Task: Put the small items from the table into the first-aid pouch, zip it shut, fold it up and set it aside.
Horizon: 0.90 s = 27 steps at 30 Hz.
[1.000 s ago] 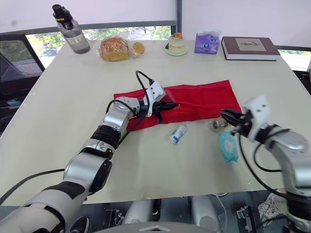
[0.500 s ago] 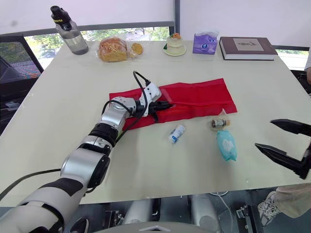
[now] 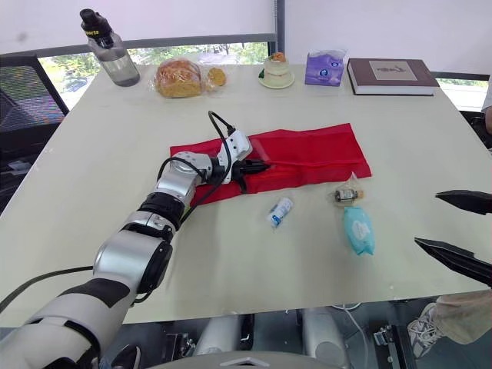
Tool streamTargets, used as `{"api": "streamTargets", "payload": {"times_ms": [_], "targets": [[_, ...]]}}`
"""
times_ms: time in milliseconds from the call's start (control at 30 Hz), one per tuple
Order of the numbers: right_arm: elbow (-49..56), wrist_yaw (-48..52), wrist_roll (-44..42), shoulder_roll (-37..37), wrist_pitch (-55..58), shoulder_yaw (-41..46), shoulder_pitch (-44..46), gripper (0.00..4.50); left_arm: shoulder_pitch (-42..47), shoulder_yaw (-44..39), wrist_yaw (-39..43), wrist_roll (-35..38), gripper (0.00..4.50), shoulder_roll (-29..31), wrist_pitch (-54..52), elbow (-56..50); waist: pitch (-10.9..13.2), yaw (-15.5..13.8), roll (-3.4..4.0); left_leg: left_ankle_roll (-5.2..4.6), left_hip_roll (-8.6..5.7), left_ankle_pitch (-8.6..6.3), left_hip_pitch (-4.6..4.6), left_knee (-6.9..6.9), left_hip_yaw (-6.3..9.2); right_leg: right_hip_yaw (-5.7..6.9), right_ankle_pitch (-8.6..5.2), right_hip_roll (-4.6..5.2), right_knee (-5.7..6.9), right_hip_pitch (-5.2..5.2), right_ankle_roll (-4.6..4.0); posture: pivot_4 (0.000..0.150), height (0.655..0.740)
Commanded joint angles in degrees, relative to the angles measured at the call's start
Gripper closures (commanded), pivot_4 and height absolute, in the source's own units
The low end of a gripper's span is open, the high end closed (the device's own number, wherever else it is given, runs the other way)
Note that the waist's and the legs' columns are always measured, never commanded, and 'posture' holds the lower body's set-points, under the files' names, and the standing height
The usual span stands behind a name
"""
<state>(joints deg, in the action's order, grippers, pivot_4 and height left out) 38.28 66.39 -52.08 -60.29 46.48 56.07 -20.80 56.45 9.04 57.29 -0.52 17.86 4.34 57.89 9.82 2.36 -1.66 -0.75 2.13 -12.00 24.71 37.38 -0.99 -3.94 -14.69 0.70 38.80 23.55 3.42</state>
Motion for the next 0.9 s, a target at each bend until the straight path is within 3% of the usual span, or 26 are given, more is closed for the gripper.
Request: {"api": "streamTargets", "payload": {"times_ms": [33, 133, 267, 433, 600, 900], "targets": [[-3.09, 0.65, 5.49, -4.62, -6.77, -11.63, 5.89, 0.23, 0.85, -0.38, -0.2, -0.45, 4.5, -0.12, 0.63, -0.13, 0.0, -0.05, 0.0, 0.0, -0.01, 0.0, 0.02, 0.0, 0.01, 0.0, 0.0, 0.0, -0.01, 0.01, 0.0, 0.15, 0.74], [-8.23, -0.33, 10.02, -5.96, -11.94, -26.74, 17.52, 0.23, 0.29, -0.29, -0.26, -0.62, 4.5, -0.7, 0.57, -1.08, -0.01, 0.12, -0.15, 0.0, 0.0, 0.0, 0.0, -0.01, 0.02, 0.03, 0.0, 0.0, -0.03, -0.02, -0.01, 0.15, 0.74], [-17.26, 2.56, 19.74, 0.14, -18.88, -48.65, 36.73, 0.23, -0.95, -0.1, 0.44, -0.35, 4.5, -1.57, -0.35, -3.57, 0.05, -0.22, -0.06, 0.0, 0.0, 0.0, 0.06, -0.01, -0.02, 0.0, 0.04, 0.01, -0.09, 0.04, -0.05, 0.15, 0.74], [-28.07, 7.66, 30.78, 9.96, -26.37, -66.3, 51.95, 0.23, -2.0, 0.25, 0.84, -0.39, 4.5, -1.95, -1.28, -6.22, 0.08, -0.32, 0.01, 0.01, 0.0, 0.0, 0.09, 0.01, 0.0, 0.02, 0.13, -0.02, -0.04, 0.06, -0.23, 0.15, 0.74], [-41.38, 10.2, 41.68, 19.19, -37.82, -76.93, 61.36, 0.23, -3.5, 0.6, 0.72, -0.37, 4.5, -2.22, -2.78, -9.56, 0.08, -0.75, 0.03, 0.01, -0.01, 0.0, 0.13, 0.04, 0.01, 0.1, 0.13, 0.02, -0.02, 0.07, -0.23, 0.15, 0.74], [-61.39, 13.22, 52.22, 28.31, -54.48, -83.63, 71.12, 0.23, -5.55, 0.46, 0.17, -0.08, 4.5, -1.7, -5.05, -13.53, 0.09, -0.97, 0.04, 0.01, -0.01, 0.01, 0.08, 0.05, 0.01, 0.1, 0.14, 0.02, 0.07, 0.06, -0.24, 0.15, 0.74]]}}
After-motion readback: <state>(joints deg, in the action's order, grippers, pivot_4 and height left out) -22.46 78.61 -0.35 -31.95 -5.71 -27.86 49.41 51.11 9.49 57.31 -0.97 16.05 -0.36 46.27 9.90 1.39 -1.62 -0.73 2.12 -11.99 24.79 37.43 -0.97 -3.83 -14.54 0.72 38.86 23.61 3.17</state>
